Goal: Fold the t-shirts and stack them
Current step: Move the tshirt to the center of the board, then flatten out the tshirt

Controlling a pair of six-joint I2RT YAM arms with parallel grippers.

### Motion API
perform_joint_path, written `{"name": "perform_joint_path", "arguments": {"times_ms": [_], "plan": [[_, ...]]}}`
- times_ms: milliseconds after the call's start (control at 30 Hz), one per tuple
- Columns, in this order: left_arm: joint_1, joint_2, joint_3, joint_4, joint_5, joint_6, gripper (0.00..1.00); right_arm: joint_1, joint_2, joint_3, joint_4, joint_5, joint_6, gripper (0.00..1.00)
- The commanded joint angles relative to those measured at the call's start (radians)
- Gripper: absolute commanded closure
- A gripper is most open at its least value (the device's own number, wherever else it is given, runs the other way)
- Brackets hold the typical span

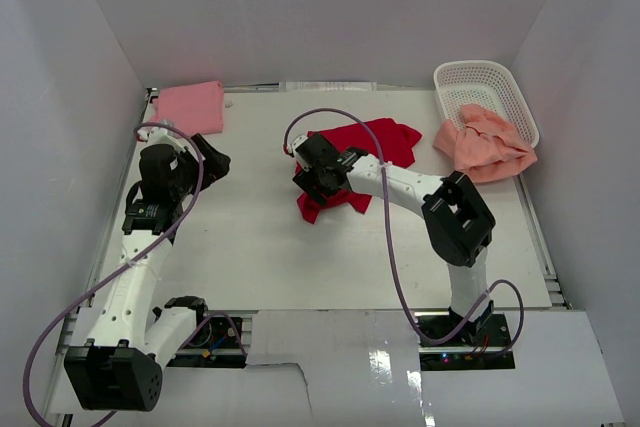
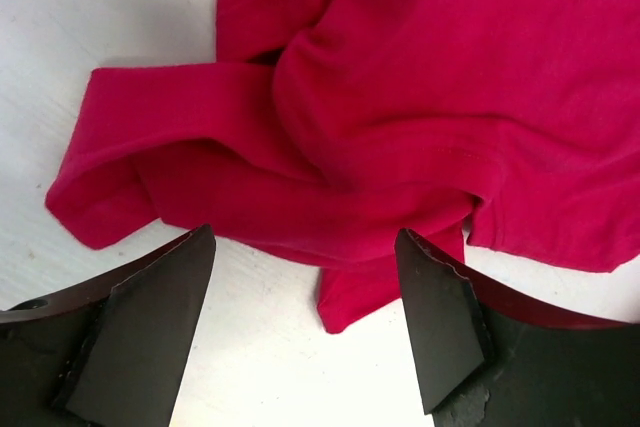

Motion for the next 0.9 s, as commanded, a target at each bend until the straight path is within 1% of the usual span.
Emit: {"name": "perform_joint_path", "arguments": {"times_ms": [0, 133, 167, 300, 400, 600, 633, 667, 867], "plan": [[0.013, -0.005, 0.034, -0.038, -0.065, -0.033, 0.02, 0.007, 0.035, 0.066, 0.045, 0.081, -0.034, 0.21], [0.035, 0.02, 0.037, -0.042, -0.062, -0.045, 0.02, 0.01, 0.075, 0.101, 0.073, 0.099, -0.054, 0.22], [0.035, 0.026, 0.039, -0.044, -0.055, -0.044, 0.02, 0.01, 0.083, 0.121, 0.079, 0.099, -0.063, 0.24], [0.035, 0.019, 0.037, -0.043, -0.052, -0.041, 0.02, 0.01, 0.143, 0.181, 0.078, 0.115, -0.084, 0.25], [0.035, 0.012, 0.033, -0.035, -0.044, -0.036, 0.02, 0.01, 0.167, 0.213, 0.07, 0.123, -0.094, 0.29], [0.035, 0.02, 0.033, -0.029, -0.026, -0.03, 0.02, 0.007, 0.187, 0.227, 0.062, 0.135, -0.103, 0.3], [0.035, 0.023, 0.033, -0.029, -0.021, -0.028, 0.02, 0.007, 0.195, 0.23, 0.058, 0.135, -0.101, 0.34], [0.035, 0.023, 0.034, -0.027, -0.019, -0.028, 0.02, 0.007, 0.204, 0.233, 0.05, 0.131, -0.098, 0.34], [0.035, 0.017, 0.031, -0.024, -0.013, -0.024, 0.02, 0.007, 0.146, 0.226, 0.047, 0.074, -0.069, 0.33]]}}
